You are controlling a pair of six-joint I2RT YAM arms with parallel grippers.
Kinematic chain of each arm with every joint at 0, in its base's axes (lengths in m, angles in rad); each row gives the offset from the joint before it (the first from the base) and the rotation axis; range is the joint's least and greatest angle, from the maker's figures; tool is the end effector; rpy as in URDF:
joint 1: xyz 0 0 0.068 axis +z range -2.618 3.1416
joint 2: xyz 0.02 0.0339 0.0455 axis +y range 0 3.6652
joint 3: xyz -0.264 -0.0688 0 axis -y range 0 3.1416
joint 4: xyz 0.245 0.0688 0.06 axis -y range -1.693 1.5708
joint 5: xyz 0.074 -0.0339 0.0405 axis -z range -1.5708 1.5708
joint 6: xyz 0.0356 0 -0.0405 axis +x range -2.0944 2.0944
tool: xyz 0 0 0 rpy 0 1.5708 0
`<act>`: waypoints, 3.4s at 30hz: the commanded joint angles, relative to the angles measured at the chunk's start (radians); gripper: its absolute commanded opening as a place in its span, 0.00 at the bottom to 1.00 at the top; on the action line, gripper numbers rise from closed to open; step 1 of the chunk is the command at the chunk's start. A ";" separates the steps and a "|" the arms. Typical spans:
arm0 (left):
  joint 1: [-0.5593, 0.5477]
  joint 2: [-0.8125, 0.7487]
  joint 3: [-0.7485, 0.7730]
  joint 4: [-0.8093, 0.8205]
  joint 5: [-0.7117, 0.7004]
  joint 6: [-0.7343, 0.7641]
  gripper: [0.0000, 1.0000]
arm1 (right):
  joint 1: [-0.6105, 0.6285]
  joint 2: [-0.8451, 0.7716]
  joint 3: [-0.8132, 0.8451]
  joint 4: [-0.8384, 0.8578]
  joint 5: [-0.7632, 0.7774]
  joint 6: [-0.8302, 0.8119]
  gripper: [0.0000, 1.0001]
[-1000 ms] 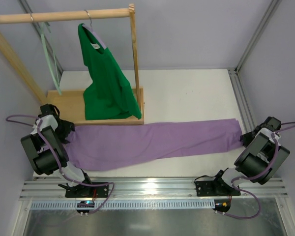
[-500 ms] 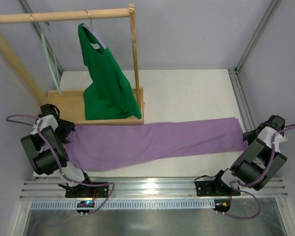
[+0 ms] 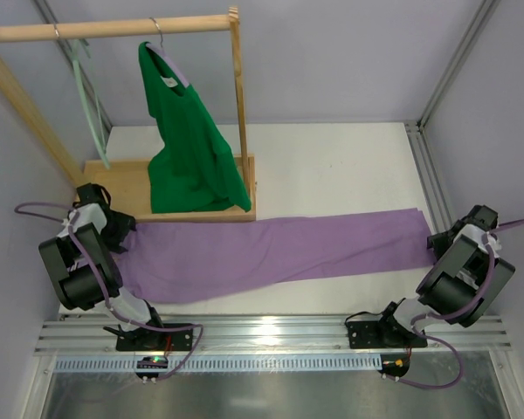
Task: Place the trousers on the hanger
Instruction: Fold the trousers
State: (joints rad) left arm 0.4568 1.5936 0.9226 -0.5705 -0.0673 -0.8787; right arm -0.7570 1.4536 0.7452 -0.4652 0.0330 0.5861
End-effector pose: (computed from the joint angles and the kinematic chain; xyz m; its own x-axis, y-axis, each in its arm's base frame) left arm 0.2598 0.1303 0.1685 -0.1881 -0.9484 -0.2554 -0.9471 0.2440 -0.2084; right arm 0.1857 -0.1771 0.1608 -0.1737 0.9246 -0.3391 0.9503 0.2477 0.1886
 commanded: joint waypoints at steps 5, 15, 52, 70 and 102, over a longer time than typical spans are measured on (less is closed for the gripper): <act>-0.015 -0.029 -0.005 0.040 -0.008 -0.017 0.66 | 0.008 0.056 -0.020 0.077 0.027 0.017 0.09; -0.147 -0.067 -0.013 0.058 0.021 -0.003 0.67 | -0.002 -0.004 0.081 -0.076 0.252 0.017 0.04; -0.778 -0.495 -0.022 -0.066 0.081 0.250 0.66 | 1.487 -0.455 -0.008 -0.134 0.074 0.293 0.47; -1.414 -0.630 -0.119 0.127 -0.157 -0.006 0.68 | 1.427 -0.363 -0.202 -0.040 0.194 0.195 0.45; -1.509 0.321 0.341 0.528 -0.009 -0.045 0.68 | 1.056 -0.947 0.262 -0.449 0.304 0.014 0.48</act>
State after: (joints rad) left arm -1.0454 1.8980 1.2247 -0.1200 -0.1108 -0.9031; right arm 0.3027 0.5312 0.9478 -0.8753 0.3084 0.6399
